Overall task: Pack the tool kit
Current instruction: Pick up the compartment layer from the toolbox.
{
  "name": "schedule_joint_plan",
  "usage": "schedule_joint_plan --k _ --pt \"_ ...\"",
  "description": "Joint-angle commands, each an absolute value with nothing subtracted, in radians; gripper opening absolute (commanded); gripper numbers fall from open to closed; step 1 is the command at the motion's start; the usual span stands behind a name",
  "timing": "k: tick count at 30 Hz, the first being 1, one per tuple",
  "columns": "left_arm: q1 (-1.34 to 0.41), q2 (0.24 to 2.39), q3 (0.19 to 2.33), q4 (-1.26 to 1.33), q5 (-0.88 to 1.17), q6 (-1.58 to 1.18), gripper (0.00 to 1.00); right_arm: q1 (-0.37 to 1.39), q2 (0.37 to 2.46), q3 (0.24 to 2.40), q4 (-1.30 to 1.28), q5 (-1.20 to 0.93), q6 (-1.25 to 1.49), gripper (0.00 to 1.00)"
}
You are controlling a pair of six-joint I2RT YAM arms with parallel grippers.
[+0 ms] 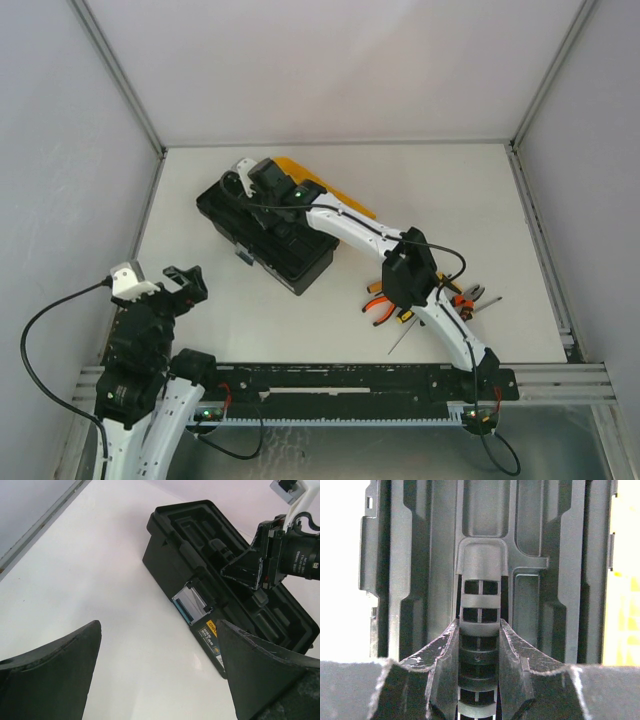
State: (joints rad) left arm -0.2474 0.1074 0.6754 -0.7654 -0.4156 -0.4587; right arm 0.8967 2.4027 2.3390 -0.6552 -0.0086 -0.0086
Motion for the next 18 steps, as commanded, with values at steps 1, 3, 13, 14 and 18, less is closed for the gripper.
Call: schedule_joint_plan --k 1,3,13,14,18 --pt "-0.242 0.125 0.667 -0.727 -0.405 -0.433 1.0 0.914 2.276 2.367 -0.568 0.088 -0.058 0.0" --pt "-0.242 0.125 0.666 -0.727 -0.405 -0.433 1.0 0.915 2.242 2.366 -0.552 0.1 -0.07 0.0" --pt "-0.241 0.122 0.667 -0.728 -0.412 -0.433 1.0 0.903 2.115 2.345 -0.636 0.083 -0.084 0.0" --pt "-0.242 0.119 0.669 -0.731 -0.418 -0.436 1.0 0.903 2.093 2.323 -0.643 0.063 -0.086 0.0" --pt "-0.242 0.09 0.673 -0.739 -0.449 -0.444 1.0 0.92 1.94 2.108 -0.607 -0.026 -0.109 0.0"
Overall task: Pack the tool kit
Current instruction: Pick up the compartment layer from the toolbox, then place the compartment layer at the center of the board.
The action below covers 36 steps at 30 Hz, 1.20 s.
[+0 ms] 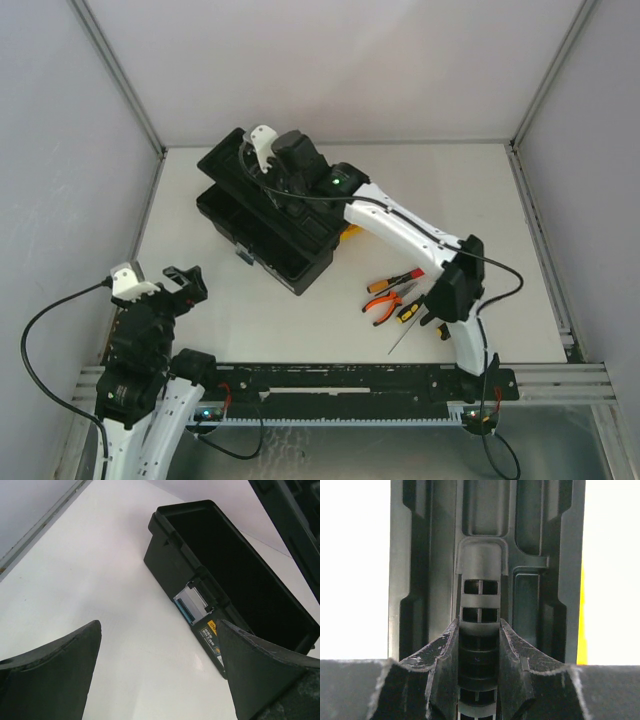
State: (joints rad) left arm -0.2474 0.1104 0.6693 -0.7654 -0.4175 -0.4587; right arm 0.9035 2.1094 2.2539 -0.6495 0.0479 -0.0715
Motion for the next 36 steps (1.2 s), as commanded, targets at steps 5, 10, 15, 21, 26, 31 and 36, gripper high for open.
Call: schedule_joint_plan --k 5,10,15,21,26,31,36 --pt "-0.242 0.007 0.683 -0.768 -0.558 -0.487 1.0 0.974 1.726 1.727 -0.472 -0.074 -0.141 0.0" --pt "-0.242 -0.084 0.675 -0.781 -0.63 -0.515 1.0 1.001 1.489 1.39 -0.317 -0.182 -0.146 0.0" --pt "-0.242 -0.11 0.677 -0.792 -0.658 -0.529 1.0 1.071 1.398 1.312 -0.399 -0.167 -0.215 0.0" --pt "-0.242 -0.093 0.676 -0.793 -0.658 -0.528 1.0 1.194 1.419 1.198 -0.357 -0.179 -0.286 0.0" --pt "-0.241 -0.089 0.676 -0.793 -0.658 -0.528 1.0 1.219 1.494 1.193 -0.328 -0.285 -0.256 0.0" --pt "-0.241 -0.082 0.673 -0.79 -0.653 -0.524 1.0 1.23 1.617 1.193 -0.249 -0.185 -0.226 0.0" --pt "-0.242 -0.073 0.672 -0.788 -0.645 -0.52 1.0 1.143 1.712 1.198 -0.173 -0.152 -0.14 0.0"
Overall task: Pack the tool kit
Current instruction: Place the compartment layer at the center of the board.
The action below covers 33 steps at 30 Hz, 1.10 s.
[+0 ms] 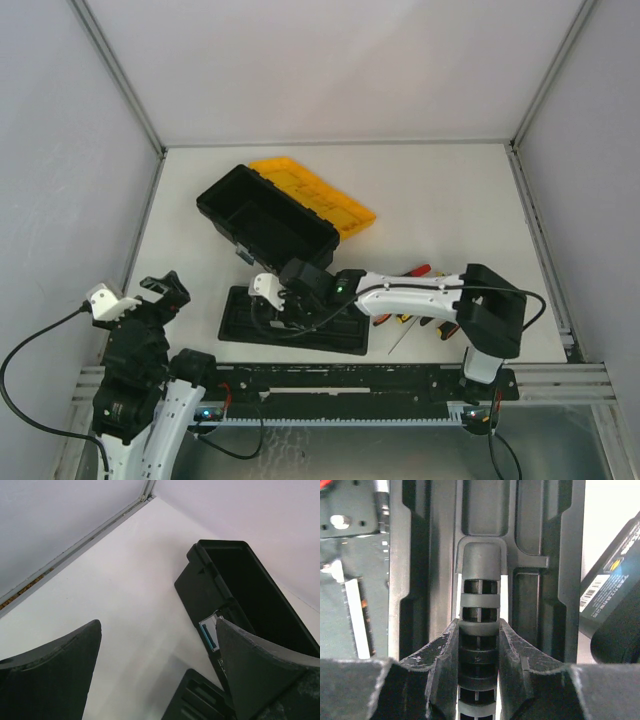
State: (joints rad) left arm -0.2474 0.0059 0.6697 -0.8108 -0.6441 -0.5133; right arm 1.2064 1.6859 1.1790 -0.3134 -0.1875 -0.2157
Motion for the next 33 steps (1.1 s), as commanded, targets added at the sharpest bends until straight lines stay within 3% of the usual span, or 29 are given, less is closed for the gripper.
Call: schedule_joint_plan --k 1,12,23,33 --pt "-0.242 -0.071 0.673 -0.787 -0.644 -0.52 1.0 1.125 1.719 1.198 -0.162 -0.163 -0.134 0.0" --pt "-0.242 -0.057 0.67 -0.781 -0.631 -0.514 1.0 1.031 1.741 1.197 -0.174 -0.18 -0.203 0.0" --pt "-0.242 -0.054 0.669 -0.779 -0.628 -0.512 1.0 1.157 1.793 1.198 -0.038 -0.302 -0.239 0.0" --pt "-0.241 -0.055 0.669 -0.779 -0.627 -0.512 1.0 1.121 1.891 1.228 -0.04 -0.322 -0.18 0.0"
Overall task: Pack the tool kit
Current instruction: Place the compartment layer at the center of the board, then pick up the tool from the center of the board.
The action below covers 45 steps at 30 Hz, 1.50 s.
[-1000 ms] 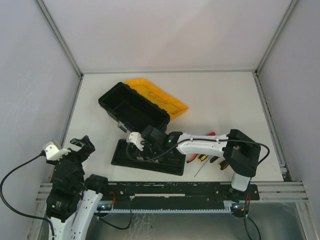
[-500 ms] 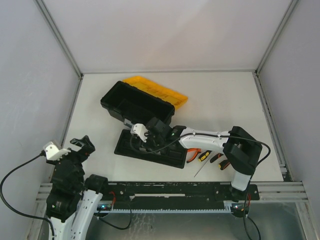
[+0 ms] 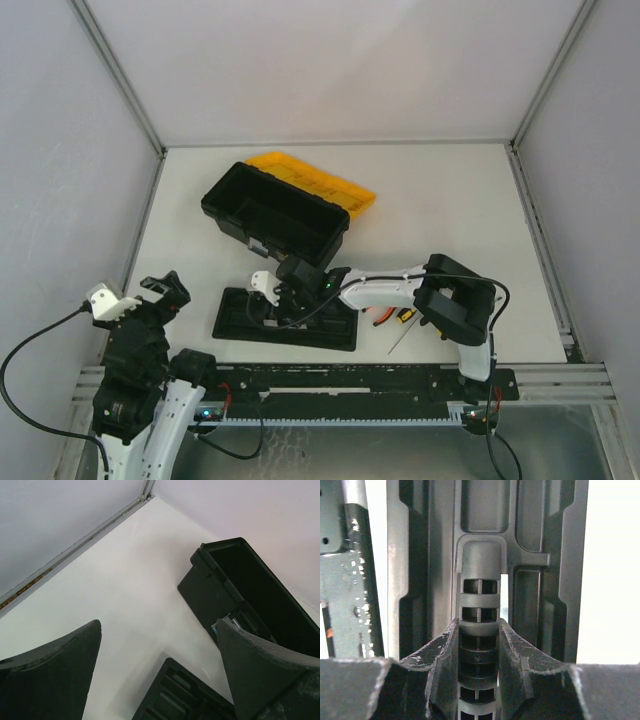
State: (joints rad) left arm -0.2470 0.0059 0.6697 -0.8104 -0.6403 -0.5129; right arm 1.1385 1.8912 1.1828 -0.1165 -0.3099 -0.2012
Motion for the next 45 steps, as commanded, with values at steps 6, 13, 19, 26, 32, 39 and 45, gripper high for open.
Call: schedule_joint_plan --k 6,13,19,26,32,39,45 --pt "-0.241 -0.051 0.67 -0.78 -0.628 -0.512 1.0 1.135 1.957 1.267 0.013 -0.232 -0.182 0.15" --pt "-0.242 -0.055 0.666 -0.774 -0.623 -0.509 1.0 1.127 1.845 1.267 -0.091 -0.309 -0.18 0.53" --pt "-0.241 -0.042 0.662 -0.767 -0.605 -0.502 1.0 1.13 1.625 1.209 -0.129 -0.179 -0.129 0.81" --pt "-0.24 0.045 0.656 -0.743 -0.538 -0.475 1.0 1.029 1.282 0.861 -0.063 0.101 0.126 0.78" --pt "-0.239 0.096 0.658 -0.738 -0.502 -0.464 1.0 0.8 1.026 0.707 -0.289 0.328 0.399 0.78" --pt "-0.236 0.102 0.653 -0.724 -0.478 -0.455 1.0 0.389 0.871 0.684 -0.701 0.288 0.67 0.72" --pt "-0.21 0.097 0.647 -0.711 -0.449 -0.445 1.0 0.236 0.803 0.627 -0.809 0.324 0.825 0.8"
